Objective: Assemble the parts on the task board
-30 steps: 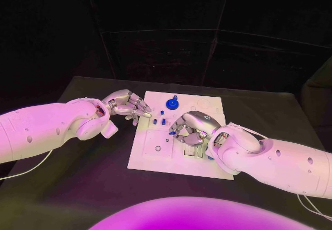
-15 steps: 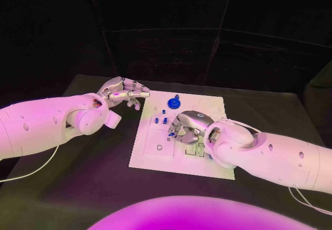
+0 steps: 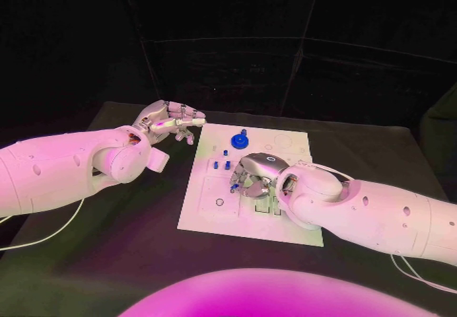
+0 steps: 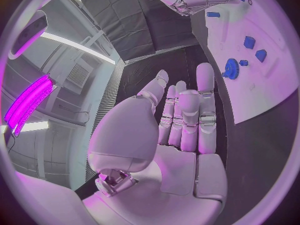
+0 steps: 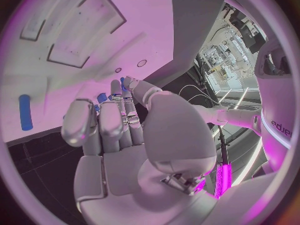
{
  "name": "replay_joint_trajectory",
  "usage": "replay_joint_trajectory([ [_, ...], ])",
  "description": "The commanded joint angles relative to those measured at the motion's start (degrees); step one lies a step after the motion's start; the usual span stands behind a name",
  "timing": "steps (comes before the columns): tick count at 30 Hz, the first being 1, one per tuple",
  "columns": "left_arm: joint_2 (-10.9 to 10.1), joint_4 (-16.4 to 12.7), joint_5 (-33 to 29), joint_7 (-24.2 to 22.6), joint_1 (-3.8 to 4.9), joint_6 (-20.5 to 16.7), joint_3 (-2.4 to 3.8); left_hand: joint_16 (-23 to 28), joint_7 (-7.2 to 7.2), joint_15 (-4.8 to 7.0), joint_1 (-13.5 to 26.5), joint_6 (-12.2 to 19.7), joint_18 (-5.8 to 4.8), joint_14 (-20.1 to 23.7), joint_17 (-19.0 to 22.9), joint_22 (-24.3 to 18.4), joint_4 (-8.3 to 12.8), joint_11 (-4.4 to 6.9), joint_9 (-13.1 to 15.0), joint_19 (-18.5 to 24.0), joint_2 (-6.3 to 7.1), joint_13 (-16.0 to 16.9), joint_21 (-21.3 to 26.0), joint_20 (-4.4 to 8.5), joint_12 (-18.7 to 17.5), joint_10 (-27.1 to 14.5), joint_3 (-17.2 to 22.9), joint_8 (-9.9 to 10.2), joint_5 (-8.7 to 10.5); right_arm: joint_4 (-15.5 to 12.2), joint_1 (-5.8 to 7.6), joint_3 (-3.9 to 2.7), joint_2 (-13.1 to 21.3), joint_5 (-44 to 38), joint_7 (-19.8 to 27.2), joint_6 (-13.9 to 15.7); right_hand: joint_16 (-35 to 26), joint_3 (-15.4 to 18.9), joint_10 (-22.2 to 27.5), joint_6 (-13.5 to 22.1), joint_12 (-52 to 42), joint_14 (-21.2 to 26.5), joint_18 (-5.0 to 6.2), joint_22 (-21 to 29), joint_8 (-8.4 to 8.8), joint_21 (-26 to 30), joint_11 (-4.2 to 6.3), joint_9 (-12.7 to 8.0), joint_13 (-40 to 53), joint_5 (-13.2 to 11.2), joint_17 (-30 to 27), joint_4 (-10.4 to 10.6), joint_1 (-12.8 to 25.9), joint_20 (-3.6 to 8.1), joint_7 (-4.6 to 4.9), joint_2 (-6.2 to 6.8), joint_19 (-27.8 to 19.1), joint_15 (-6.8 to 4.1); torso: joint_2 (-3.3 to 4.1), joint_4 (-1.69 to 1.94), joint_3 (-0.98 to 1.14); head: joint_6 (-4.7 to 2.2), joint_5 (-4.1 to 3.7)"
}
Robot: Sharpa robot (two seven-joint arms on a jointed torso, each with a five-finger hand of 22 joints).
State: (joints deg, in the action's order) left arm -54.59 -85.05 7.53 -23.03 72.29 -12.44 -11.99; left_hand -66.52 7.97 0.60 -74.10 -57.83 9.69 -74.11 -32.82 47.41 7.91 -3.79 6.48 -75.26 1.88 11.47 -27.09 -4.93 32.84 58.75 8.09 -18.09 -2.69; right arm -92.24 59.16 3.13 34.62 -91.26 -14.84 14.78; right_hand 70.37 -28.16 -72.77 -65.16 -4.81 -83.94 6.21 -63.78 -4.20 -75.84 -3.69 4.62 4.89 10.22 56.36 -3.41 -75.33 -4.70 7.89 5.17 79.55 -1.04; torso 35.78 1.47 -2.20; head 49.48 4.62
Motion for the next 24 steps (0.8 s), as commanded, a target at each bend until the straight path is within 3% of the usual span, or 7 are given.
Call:
replay_joint_trajectory([
  [1,0.2,-0.1,-1.2,-1.5,0.11,-0.5,0.04,0.3,0.05,0.12,0.0,0.5,0.56,0.4,0.1,-0.1,0.1,0.0,0.0,0.5,-0.6,-0.1,0.3,0.04,0.3,-0.4,-0.1,-0.2,-0.1,0.1,0.11,-0.04,-0.2,-0.7,-0.6,-2.0,0.0,0.0,-0.4,-0.4,0.2,-1.1,-0.97,0.0,-0.16,-0.2,0.18,0.1,0.0,0.2,0.0,0.3,0.2,0.16,-0.1,-0.47,0.0,-0.31,0.02,0.09,0.01,0.0,0.0],
  [6,0.5,-0.3,-1.2,-1.4,0.11,-0.4,0.04,0.3,0.05,0.12,0.0,0.5,0.56,0.4,0.1,-0.1,0.1,0.0,0.0,0.5,-0.6,-0.1,0.3,0.04,0.3,-0.4,-0.1,-0.2,-0.1,0.4,0.12,-0.03,-0.7,-0.7,-0.9,-3.2,0.0,0.1,-0.4,-0.4,0.2,-1.1,-0.98,-0.1,-0.14,-0.2,0.18,0.0,0.0,0.2,-0.2,0.4,0.3,0.16,-0.09,-0.45,0.0,-0.31,0.03,-0.01,-0.02,0.17,0.11],
  [10,0.6,-0.3,-1.3,-1.4,0.11,-0.3,0.04,0.3,0.05,0.12,0.0,0.5,0.56,0.4,0.1,-0.1,0.1,0.0,0.0,0.5,-0.6,-0.1,0.3,0.04,0.3,-0.4,-0.1,-0.2,-0.1,0.7,0.12,-0.03,-1.0,-0.9,-1.4,-3.7,0.0,0.1,-0.4,-0.4,0.2,-1.1,-0.98,-0.1,-0.14,-0.2,0.18,0.0,0.0,0.2,-0.2,0.4,0.3,0.16,-0.09,-0.45,0.0,-0.31,-0.03,0.1,0.0,0.27,0.19],
  [13,0.6,-0.4,-1.3,-1.3,0.11,-0.2,0.04,0.3,0.05,0.12,0.0,0.5,0.56,0.4,0.1,-0.1,0.1,0.0,0.0,0.5,-0.6,-0.1,0.3,0.04,0.3,-0.4,-0.1,-0.2,-0.1,0.8,0.12,-0.02,-1.1,-1.3,-1.7,-3.7,0.0,0.2,-0.4,-0.3,0.2,-1.1,-0.98,-0.1,-0.11,-0.2,0.18,0.0,0.0,0.2,-0.2,0.4,0.4,0.16,-0.1,-0.43,0.0,-0.31,-0.06,0.19,-0.04,0.36,0.15],
  [24,0.7,-0.6,-1.3,-0.8,0.12,0.4,0.04,0.4,0.06,0.11,-0.1,0.6,0.57,0.5,0.1,-0.1,0.1,-0.01,0.0,0.6,-0.76,-0.1,0.4,0.01,0.3,-0.4,-0.1,-0.3,-0.11,1.0,0.11,-0.02,-1.5,-2.6,-2.2,-3.1,0.0,0.2,-0.4,-0.3,0.3,-1.1,-0.98,-0.1,-0.1,-0.2,0.17,0.0,0.0,0.1,-0.2,0.5,0.4,0.16,-0.1,-0.44,0.0,-0.31,-0.03,0.01,-0.01,0.31,0.36],
])
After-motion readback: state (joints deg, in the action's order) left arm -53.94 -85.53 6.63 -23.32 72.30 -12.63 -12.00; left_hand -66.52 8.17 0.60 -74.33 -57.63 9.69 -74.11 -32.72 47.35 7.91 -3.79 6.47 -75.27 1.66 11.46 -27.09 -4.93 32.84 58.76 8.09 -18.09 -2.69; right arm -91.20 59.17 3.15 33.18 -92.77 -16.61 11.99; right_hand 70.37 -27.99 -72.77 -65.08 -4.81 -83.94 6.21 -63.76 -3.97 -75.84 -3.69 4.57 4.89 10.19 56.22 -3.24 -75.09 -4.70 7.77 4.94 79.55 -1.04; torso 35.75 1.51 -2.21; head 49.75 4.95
